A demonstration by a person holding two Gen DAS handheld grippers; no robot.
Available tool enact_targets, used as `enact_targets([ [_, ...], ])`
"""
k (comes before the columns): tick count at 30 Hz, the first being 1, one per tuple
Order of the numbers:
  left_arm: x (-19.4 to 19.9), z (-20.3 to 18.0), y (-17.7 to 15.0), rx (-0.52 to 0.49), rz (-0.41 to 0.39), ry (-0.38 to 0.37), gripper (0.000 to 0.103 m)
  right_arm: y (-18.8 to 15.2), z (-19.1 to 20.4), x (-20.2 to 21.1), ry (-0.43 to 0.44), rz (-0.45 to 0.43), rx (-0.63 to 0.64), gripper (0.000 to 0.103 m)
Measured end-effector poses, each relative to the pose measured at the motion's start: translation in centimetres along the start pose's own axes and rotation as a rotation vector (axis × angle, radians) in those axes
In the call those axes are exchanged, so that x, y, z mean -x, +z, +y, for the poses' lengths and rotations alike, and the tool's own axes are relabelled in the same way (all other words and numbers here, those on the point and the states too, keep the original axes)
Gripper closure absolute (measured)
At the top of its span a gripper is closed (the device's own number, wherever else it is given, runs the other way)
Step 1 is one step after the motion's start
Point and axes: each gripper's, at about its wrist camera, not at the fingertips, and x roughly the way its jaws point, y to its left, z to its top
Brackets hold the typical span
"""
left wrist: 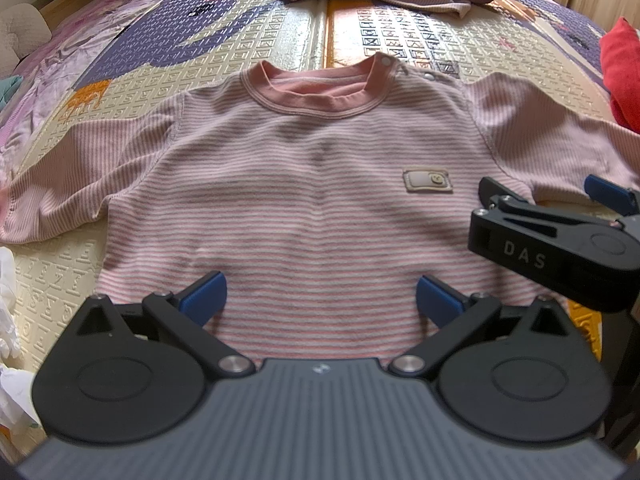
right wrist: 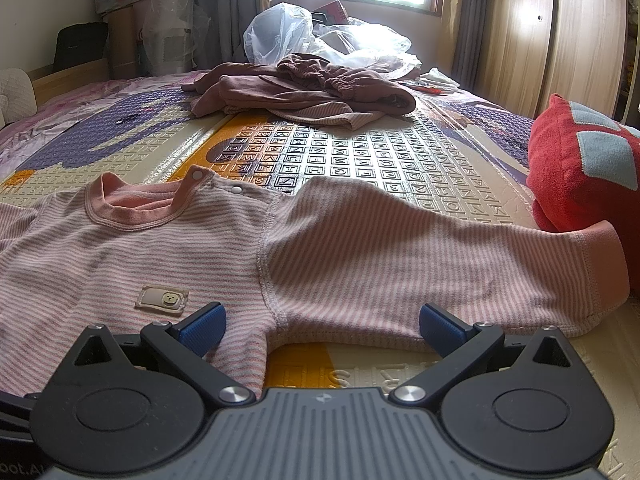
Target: Fold clothes
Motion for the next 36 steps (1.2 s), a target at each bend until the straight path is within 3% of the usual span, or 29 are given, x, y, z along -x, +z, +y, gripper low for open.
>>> enact_targets([
  [36, -0.04, 0.15, 0.14, 0.002, 0.014, -0.003, 0.0, 0.0, -0.03, 0.02, 0.0, 0.0, 0.0, 0.0],
])
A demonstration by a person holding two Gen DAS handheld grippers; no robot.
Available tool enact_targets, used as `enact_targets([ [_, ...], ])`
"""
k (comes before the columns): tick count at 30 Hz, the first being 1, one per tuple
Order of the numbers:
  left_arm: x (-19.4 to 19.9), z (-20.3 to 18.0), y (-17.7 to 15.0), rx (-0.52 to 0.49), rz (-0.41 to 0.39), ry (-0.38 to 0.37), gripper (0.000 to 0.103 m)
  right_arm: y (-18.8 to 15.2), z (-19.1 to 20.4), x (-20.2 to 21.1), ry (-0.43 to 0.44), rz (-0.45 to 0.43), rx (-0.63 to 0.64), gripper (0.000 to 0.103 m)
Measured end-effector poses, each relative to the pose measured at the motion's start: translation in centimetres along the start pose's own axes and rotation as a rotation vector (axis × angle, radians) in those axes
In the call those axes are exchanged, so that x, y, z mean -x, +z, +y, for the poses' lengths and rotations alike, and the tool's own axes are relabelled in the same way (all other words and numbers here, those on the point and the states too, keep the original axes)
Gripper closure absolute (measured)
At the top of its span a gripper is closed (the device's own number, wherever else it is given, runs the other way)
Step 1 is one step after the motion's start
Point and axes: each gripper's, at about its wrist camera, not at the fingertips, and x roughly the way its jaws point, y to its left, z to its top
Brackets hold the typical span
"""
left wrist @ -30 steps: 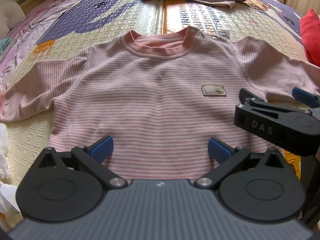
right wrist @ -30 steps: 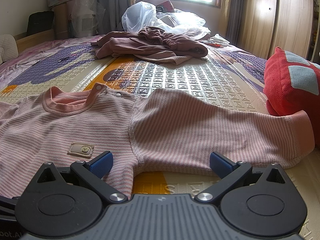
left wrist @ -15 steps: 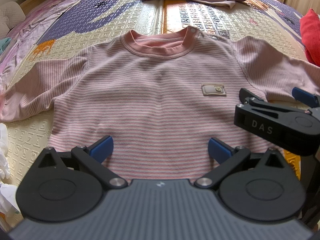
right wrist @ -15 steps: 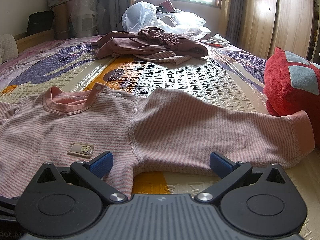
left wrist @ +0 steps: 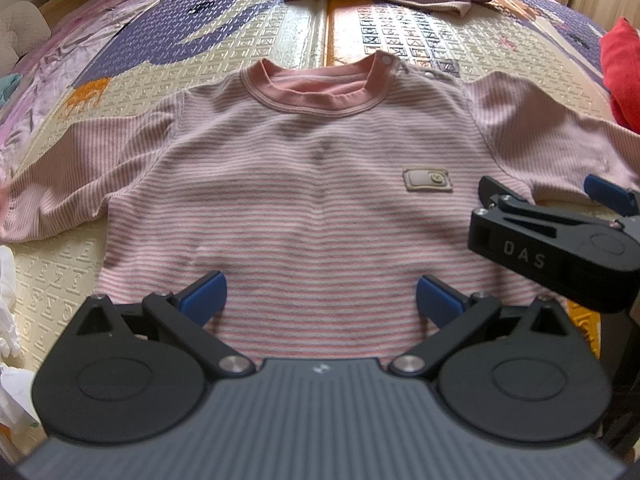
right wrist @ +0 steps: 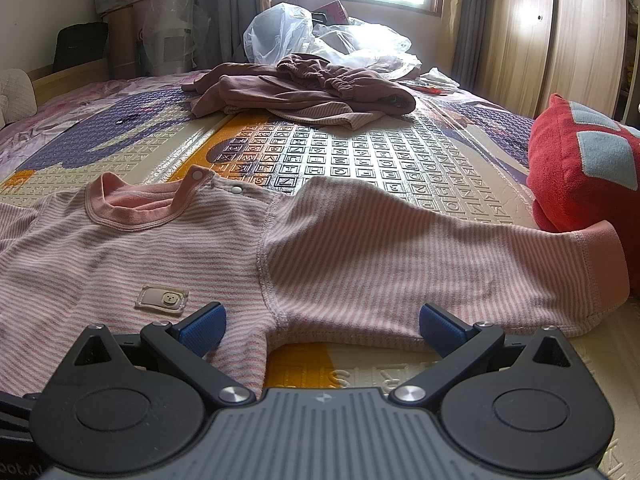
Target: Fold clothes
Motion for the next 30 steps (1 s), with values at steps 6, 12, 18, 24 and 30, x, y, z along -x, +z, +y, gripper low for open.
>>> enact_targets([
  [6, -0.2, 0.0, 0.4, -0.002, 0.029, 0.0, 0.0, 0.0, 0.0, 0.0, 0.001, 0.0, -0.002, 0.0],
  [12, -0.2, -0.2, 0.8, -0.003, 0.067, 0.006, 0.0, 0.1, -0.1, 0.0, 0.005, 0.001, -0.008, 0.0],
  [18, -0.2, -0.1, 1.1, -0.002, 0.105, 0.005, 0.0, 0.1, -0.1, 0.0, 0.007, 0.0, -0.01, 0.0],
  [24, -0.1, 0.1, 1.1, -0.017, 0.124, -0.012, 0.0, 0.1, -0.1, 0.0, 0.003, 0.0, -0.004, 0.0],
  [30, -0.1, 0.1, 1.0, -0.029, 0.127, -0.018, 0.0, 0.1, -0.2, 0.0, 0.003, -0.001, -0.005, 0.0],
])
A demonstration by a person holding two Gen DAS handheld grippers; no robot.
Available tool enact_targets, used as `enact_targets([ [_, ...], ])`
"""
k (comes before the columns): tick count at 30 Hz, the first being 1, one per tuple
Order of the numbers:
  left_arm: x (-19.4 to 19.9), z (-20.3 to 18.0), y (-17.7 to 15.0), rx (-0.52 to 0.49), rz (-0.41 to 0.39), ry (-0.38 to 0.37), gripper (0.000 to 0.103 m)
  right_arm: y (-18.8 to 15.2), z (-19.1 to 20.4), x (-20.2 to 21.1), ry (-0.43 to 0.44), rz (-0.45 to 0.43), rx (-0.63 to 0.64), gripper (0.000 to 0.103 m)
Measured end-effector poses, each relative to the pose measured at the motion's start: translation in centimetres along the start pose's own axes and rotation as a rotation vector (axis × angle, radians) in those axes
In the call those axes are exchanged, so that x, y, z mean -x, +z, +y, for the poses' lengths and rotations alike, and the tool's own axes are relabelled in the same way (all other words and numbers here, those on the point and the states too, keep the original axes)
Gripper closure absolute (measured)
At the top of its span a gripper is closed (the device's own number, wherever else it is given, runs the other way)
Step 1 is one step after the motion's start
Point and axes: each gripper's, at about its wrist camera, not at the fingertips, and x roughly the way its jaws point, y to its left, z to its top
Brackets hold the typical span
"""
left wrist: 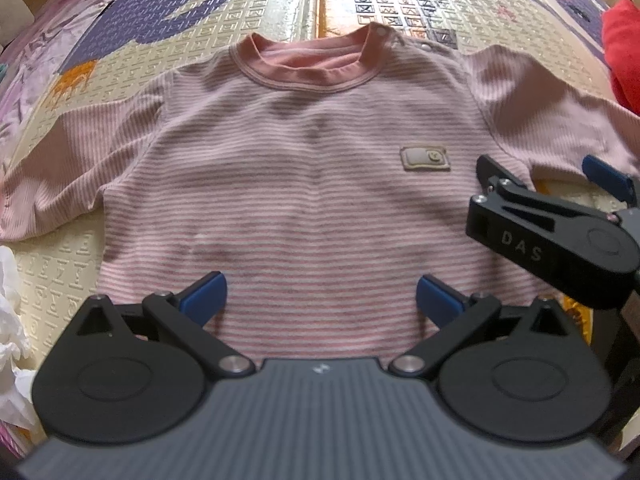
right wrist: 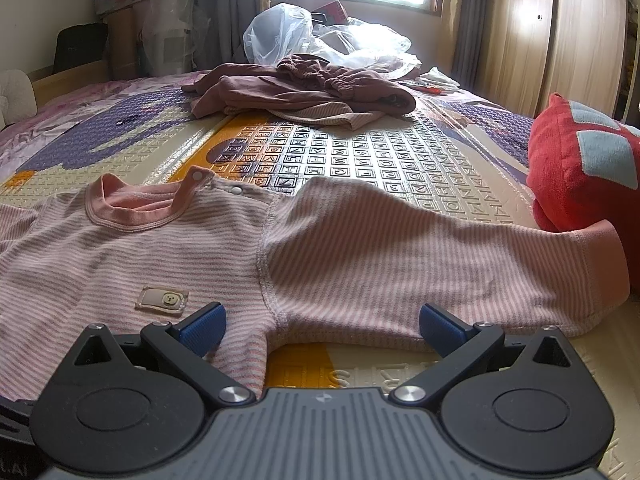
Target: Fold clothes
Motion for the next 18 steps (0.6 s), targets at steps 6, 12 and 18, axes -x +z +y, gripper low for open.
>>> enact_targets([
  [6, -0.04, 0.07, -0.01, 0.001, 0.005, -0.004, 0.0, 0.0, -0.01, 0.0, 0.0, 0.0, 0.0, 0.0],
  [12, -0.03, 0.07, 0.0, 0.001, 0.006, -0.005, 0.0, 0.0, 0.0, 0.0, 0.0, 0.0, 0.0, 0.0],
  [18, -0.06, 0.12, 0.06, -0.001, 0.008, -0.006, 0.0, 0.0, 0.0, -0.01, 0.0, 0.0, 0.0, 0.0],
])
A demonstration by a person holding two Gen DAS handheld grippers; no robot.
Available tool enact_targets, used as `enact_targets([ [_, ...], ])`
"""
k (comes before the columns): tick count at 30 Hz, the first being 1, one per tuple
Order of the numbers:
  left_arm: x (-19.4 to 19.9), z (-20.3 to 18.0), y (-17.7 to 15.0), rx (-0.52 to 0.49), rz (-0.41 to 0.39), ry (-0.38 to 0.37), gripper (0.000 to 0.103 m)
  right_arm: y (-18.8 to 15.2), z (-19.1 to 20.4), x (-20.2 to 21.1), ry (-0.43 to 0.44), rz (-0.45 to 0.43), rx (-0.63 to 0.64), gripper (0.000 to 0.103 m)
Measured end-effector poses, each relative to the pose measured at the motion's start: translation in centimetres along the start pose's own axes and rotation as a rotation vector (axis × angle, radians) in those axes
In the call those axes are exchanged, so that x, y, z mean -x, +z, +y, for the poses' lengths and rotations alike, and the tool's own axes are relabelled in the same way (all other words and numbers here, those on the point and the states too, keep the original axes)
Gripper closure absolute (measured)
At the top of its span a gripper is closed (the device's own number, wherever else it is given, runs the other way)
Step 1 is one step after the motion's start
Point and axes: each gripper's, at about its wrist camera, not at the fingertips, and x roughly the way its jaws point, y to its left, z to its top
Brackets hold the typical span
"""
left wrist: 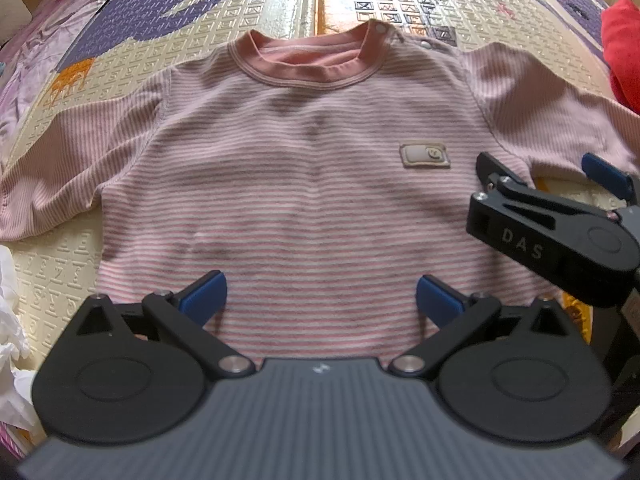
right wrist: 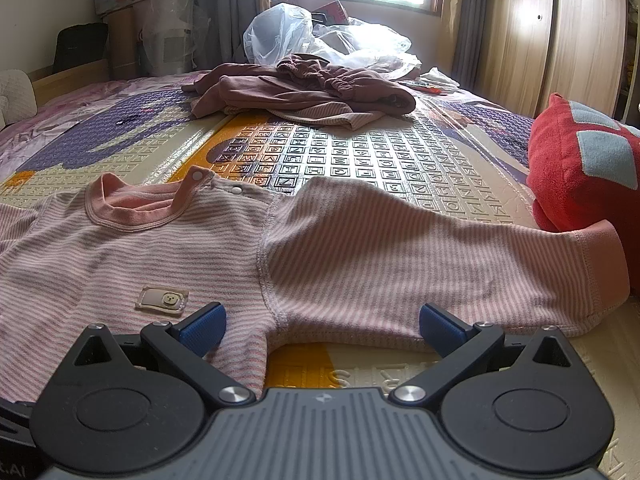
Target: Fold clothes
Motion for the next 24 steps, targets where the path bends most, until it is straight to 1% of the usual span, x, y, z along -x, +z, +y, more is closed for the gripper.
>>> enact_targets([
  [12, 0.04, 0.11, -0.02, -0.003, 0.013, -0.003, 0.0, 0.0, 0.01, 0.0, 0.0, 0.0, 0.0, 0.0],
  [24, -0.04, -0.08, -0.17, -0.01, 0.002, 0.004, 0.0, 0.01, 0.01, 0.0, -0.001, 0.0, 0.001, 0.0],
])
